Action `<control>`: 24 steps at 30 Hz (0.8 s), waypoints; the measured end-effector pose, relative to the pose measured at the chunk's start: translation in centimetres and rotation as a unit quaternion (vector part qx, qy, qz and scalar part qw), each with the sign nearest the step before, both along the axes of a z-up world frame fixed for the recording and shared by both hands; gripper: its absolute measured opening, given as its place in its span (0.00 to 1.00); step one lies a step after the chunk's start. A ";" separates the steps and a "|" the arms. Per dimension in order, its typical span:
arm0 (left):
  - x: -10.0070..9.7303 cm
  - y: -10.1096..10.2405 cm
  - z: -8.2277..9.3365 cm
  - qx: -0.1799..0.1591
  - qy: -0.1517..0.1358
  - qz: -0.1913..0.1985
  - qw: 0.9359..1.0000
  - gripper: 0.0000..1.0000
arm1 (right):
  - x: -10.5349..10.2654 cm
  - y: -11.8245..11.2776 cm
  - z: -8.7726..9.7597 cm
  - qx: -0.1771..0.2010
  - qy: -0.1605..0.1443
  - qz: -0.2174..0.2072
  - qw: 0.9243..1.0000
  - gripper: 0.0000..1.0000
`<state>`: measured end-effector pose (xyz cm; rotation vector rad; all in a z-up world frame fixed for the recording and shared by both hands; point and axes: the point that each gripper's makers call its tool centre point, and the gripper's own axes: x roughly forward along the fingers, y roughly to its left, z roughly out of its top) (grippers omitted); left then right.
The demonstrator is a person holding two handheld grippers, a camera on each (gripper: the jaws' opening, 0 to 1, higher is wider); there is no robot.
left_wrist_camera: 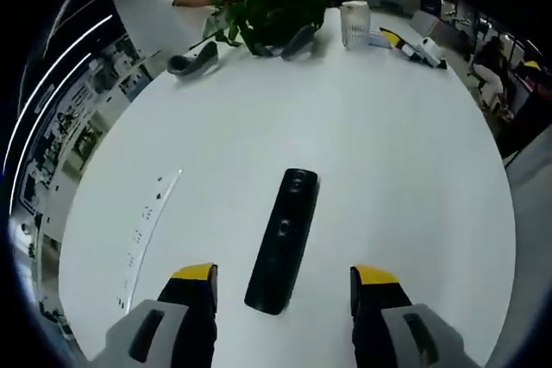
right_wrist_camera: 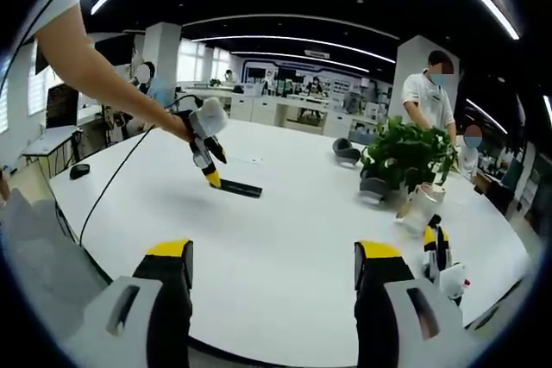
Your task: Press the specified remote control buttons in sequence, fully releasing each button before pressing the next.
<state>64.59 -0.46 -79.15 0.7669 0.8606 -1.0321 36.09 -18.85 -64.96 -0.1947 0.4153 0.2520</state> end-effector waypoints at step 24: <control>1.2 0.7 -3.8 0.076 0.074 -0.061 0.993 0.42 | 0.1 -0.3 -0.8 -0.012 0.017 -0.008 1.000 0.78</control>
